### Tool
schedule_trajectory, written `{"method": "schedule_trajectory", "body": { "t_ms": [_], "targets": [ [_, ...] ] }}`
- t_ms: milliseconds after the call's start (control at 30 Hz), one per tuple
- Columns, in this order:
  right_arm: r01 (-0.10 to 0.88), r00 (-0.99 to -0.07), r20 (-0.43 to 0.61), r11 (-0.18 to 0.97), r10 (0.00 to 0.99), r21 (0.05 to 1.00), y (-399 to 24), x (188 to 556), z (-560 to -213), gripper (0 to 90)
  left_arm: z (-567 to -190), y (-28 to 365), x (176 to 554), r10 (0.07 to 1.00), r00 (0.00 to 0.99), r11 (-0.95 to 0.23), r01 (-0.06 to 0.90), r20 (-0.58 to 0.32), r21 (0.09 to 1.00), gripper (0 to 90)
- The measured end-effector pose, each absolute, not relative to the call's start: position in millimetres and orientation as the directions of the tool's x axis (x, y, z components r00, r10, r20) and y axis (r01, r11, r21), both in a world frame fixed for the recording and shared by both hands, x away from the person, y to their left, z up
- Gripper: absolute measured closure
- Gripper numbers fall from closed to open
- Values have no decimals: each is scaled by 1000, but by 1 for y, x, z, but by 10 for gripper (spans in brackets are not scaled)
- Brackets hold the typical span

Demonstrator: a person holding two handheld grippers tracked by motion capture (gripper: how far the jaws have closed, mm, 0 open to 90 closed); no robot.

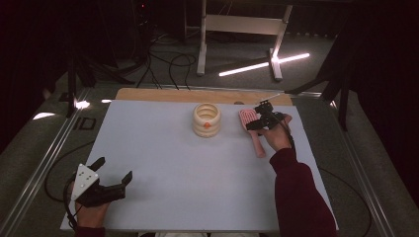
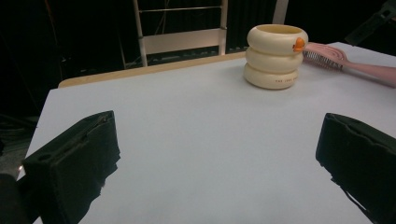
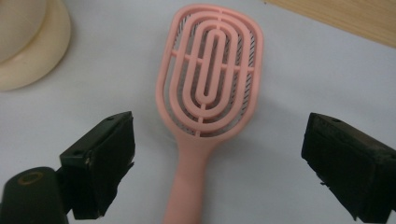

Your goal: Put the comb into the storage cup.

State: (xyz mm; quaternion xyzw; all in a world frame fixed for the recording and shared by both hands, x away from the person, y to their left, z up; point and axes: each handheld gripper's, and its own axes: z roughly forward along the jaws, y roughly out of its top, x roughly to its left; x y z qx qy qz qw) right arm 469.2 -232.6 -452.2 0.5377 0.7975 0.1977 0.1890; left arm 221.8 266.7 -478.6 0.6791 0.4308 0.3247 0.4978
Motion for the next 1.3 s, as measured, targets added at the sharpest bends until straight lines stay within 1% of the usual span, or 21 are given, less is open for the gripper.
{"method": "schedule_trajectory", "body": {
  "t_ms": [967,1133,1300],
  "targets": [
    [846,-335,-29,314,942,431,-231,483,-486,147,-480,267,222,907,420,-133,262,11,956,0],
    [864,-323,-9,299,946,405,-230,483,-492,179,-480,267,222,907,420,-135,263,13,955,0],
    [877,-316,-11,296,949,379,-232,481,-501,238,-480,267,222,907,420,-136,264,13,955,0]
  ]
}}
